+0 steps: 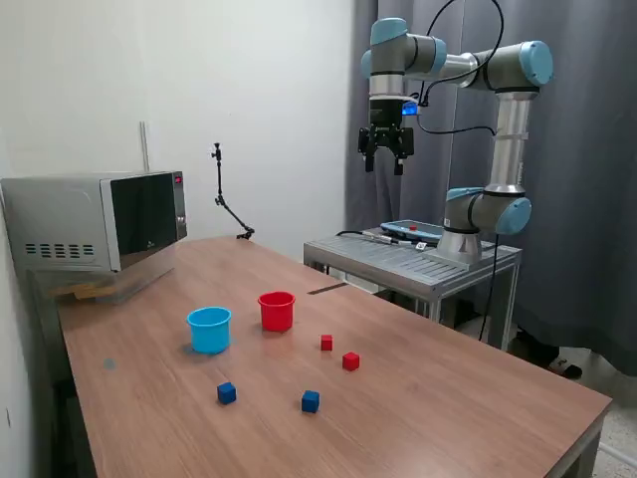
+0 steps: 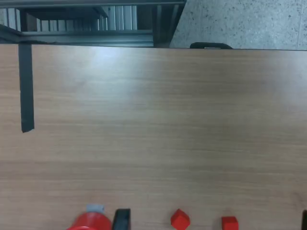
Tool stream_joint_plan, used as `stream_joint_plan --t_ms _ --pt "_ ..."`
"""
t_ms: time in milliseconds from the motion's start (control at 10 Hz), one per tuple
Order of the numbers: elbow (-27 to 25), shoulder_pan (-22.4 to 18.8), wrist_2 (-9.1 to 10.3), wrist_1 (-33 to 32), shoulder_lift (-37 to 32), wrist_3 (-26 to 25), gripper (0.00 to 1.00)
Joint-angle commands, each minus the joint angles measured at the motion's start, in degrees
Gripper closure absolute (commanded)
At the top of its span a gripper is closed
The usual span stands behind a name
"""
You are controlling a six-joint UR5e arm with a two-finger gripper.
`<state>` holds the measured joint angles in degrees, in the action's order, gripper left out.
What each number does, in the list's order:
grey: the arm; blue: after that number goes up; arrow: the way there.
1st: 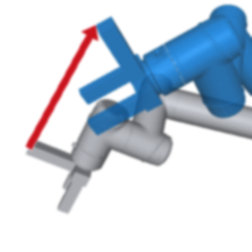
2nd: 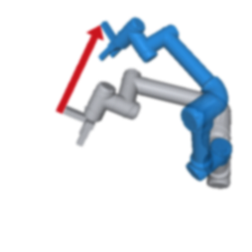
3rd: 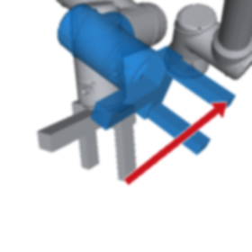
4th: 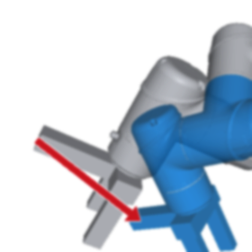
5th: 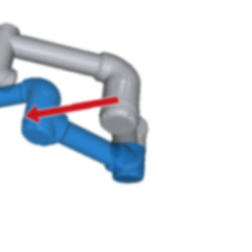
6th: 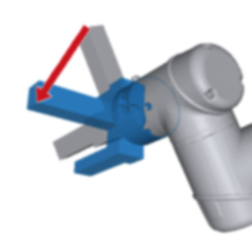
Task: Place red objects in the red bin, and blue objects in the blue bin.
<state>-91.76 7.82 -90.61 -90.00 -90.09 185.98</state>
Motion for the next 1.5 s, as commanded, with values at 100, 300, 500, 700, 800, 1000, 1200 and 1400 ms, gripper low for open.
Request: stream_joint_plan --t_ms 100,300,500,700,800,1000,1200,1400 --pt "0.0 0.0 0.0 0.0 0.0 0.1 0.0" --pt "0.0 0.0 0.0 0.0 0.0 0.1 0.0" --pt "0.0 0.0 0.0 0.0 0.0 0.0 0.0" --pt "0.0 0.0 0.0 0.0 0.0 0.0 0.0" --pt "0.1 0.0 0.0 0.0 0.0 0.0 0.0" --pt "0.1 0.0 0.09 0.0 0.3 -0.2 0.0" --pt "0.2 0.1 0.09 -0.1 0.5 -0.2 0.0" --pt "0.6 0.1 0.7 -1.6 2.1 -0.5 0.0"
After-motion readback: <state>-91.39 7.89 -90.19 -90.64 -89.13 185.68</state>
